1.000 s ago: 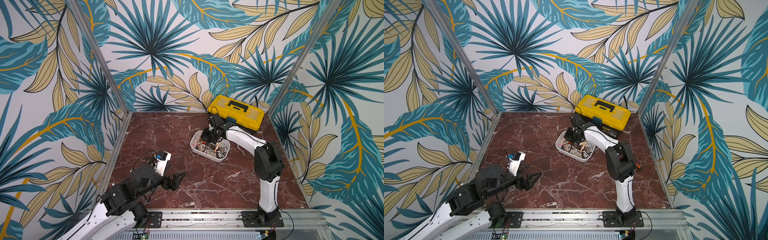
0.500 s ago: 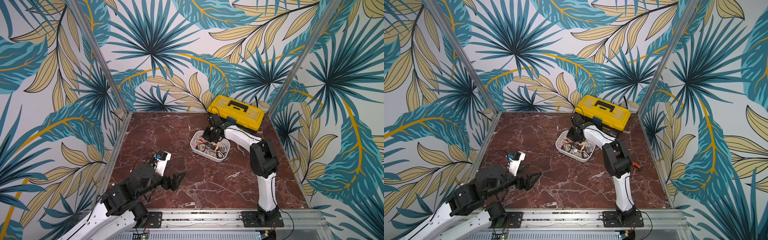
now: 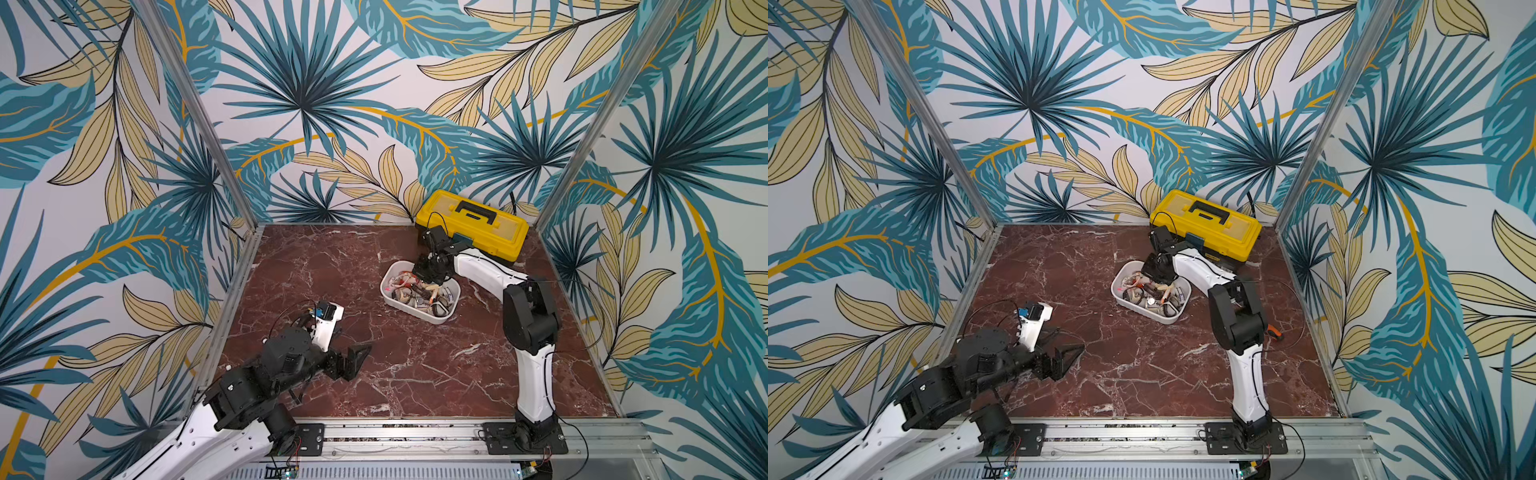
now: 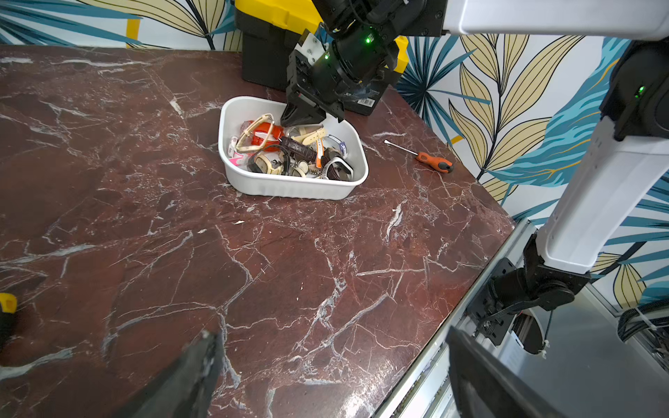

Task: Put the watch into the storage box
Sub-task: Adjust the watch in the storage box.

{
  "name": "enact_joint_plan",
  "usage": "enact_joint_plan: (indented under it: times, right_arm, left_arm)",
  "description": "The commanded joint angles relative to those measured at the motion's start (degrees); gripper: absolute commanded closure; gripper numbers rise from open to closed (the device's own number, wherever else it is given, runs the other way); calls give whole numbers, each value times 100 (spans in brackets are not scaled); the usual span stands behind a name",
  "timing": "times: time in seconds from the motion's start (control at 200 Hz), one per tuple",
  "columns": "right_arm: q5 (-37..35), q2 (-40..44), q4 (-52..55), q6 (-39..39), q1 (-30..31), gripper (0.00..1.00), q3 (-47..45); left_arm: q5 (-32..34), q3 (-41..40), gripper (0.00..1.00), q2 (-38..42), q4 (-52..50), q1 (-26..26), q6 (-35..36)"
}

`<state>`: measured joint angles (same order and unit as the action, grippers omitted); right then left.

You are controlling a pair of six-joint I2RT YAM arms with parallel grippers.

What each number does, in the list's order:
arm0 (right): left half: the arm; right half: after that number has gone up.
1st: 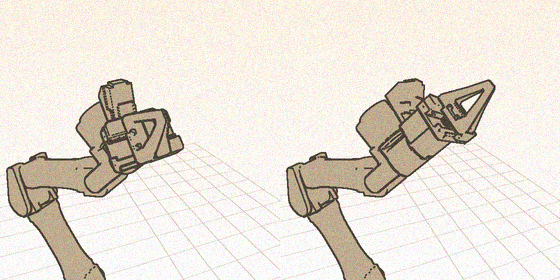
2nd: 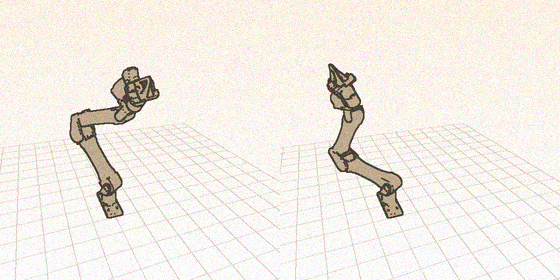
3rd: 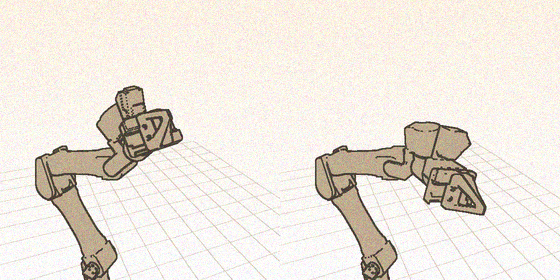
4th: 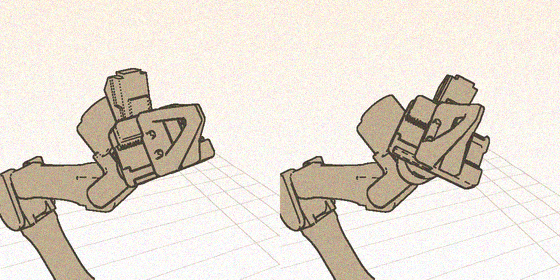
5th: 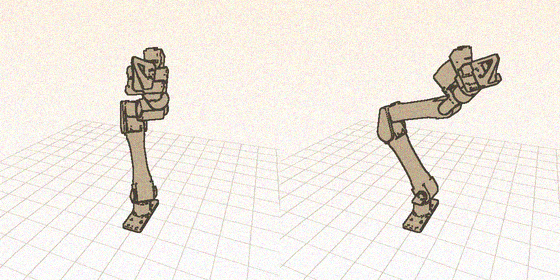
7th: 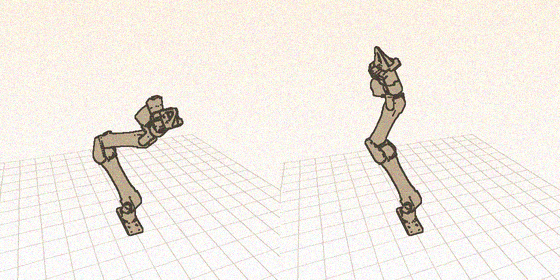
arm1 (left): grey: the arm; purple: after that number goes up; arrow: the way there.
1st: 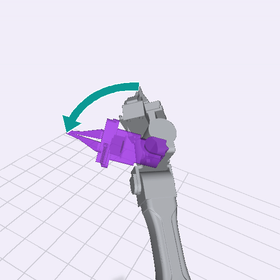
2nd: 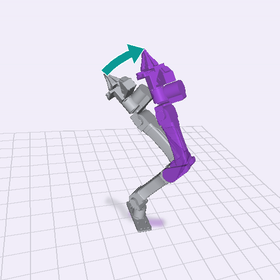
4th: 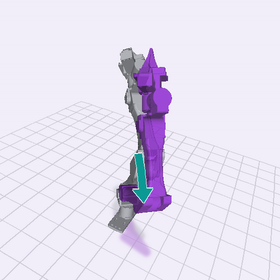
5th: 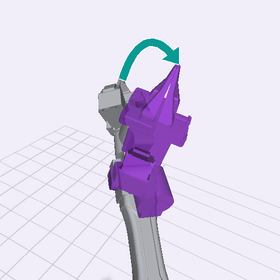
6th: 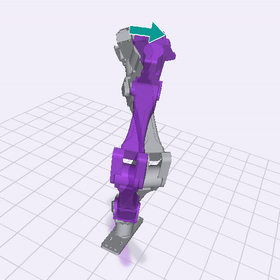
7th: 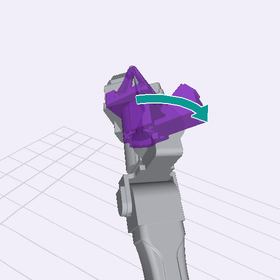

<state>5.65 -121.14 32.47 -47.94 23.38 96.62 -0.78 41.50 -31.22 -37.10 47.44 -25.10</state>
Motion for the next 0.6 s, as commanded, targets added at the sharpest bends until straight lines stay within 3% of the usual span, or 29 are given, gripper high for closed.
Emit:
enact_joint_plan:
  times: [0.0,0.25,0.305,0.371,0.406,0.596]
  right_arm:
    - [155,183,-128,14,3,100,-342]
    - [476,858,-704,83,58,100,-733]
    - [503,931,-663,210,111,88,-674]
    - [460,966,-538,381,160,65,-593]
    - [444,969,-510,470,174,57,-593]
    - [156,816,-28,1034,322,52,-310]
  left_arm:
    - [58,-90,0,-24,59,13,27]
    - [86,-99,0,-6,64,11,22]
    - [86,-98,0,-7,55,15,23]
    - [88,-89,0,-7,37,11,14]
    - [93,-96,0,-7,41,18,13]
    - [109,-102,0,-7,43,18,14]
